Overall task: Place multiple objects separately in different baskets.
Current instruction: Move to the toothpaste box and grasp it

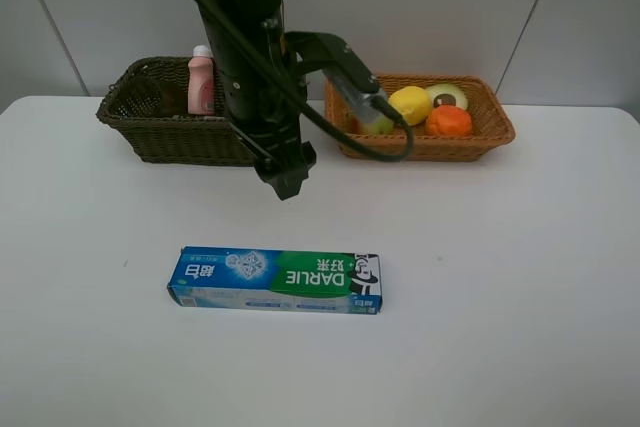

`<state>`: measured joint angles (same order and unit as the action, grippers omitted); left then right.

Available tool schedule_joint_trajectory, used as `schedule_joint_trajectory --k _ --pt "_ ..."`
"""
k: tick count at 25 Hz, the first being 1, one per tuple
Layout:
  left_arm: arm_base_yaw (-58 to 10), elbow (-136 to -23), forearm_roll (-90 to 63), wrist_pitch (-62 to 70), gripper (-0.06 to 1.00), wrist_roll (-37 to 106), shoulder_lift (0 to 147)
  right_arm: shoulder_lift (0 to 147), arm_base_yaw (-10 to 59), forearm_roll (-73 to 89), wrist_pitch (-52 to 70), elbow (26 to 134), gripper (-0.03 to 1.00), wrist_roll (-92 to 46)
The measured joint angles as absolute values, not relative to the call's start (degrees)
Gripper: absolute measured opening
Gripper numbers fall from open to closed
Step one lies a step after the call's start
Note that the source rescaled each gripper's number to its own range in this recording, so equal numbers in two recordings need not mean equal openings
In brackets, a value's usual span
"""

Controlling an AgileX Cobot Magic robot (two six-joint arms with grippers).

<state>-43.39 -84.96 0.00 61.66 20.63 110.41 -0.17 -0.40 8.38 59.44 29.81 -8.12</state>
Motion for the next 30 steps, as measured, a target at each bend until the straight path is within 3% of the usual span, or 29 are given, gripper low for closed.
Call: schedule_joint_trajectory --k 15,30 --pt "-44.29 -84.28 -7.08 66.69 1.00 30.55 117.87 -0.17 -0.40 8.38 59.44 29.81 1.00 -8.12" --pt "-44.85 -73.80 -7.64 54.16 1.00 35.61 119.06 -0.17 -0.40 8.38 59.44 29.81 1.00 -8.12"
